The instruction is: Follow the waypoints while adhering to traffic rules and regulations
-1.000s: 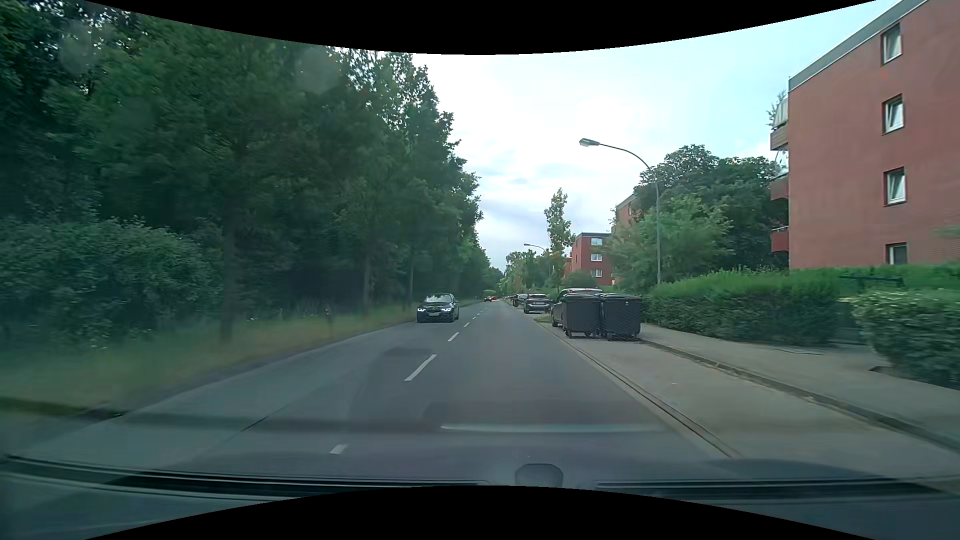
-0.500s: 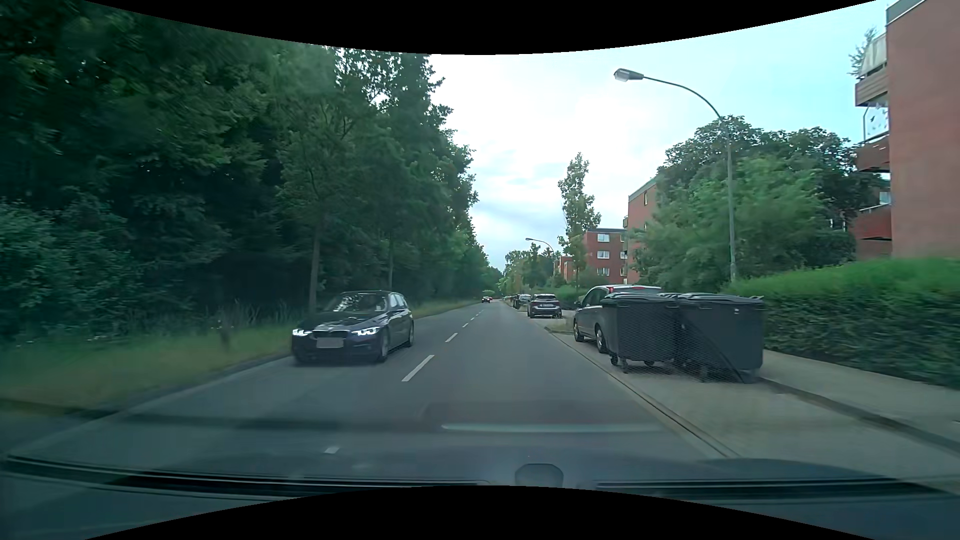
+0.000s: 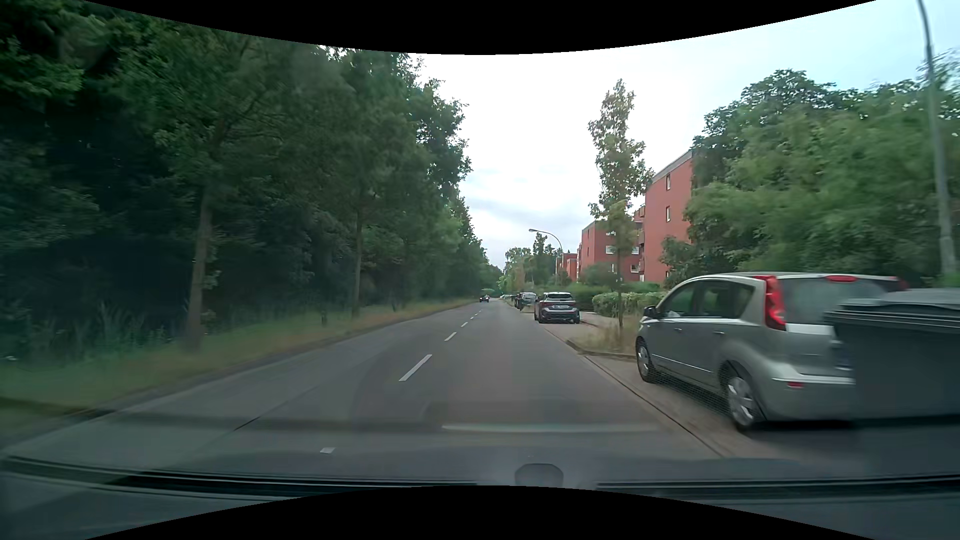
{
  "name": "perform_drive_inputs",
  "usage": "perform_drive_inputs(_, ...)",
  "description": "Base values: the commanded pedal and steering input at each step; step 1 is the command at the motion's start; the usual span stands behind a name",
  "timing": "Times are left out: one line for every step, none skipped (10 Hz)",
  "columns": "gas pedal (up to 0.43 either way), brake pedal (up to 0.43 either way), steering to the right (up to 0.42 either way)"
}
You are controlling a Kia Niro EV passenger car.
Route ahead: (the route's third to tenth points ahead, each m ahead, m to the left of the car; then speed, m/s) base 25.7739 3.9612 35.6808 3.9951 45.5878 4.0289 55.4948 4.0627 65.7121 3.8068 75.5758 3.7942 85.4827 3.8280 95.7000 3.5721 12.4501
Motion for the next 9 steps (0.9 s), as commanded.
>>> perform_drive_inputs(0.169, 0.0, -0.003)
perform_drive_inputs(0.169, 0.0, -0.004)
perform_drive_inputs(0.169, 0.0, -0.003)
perform_drive_inputs(0.169, 0.0, -0.003)
perform_drive_inputs(0.169, 0.0, -0.001)
perform_drive_inputs(0.169, 0.0, -0.001)
perform_drive_inputs(0.169, 0.0, 0.0)
perform_drive_inputs(0.169, 0.0, 0.0)
perform_drive_inputs(0.169, 0.0, 0.001)
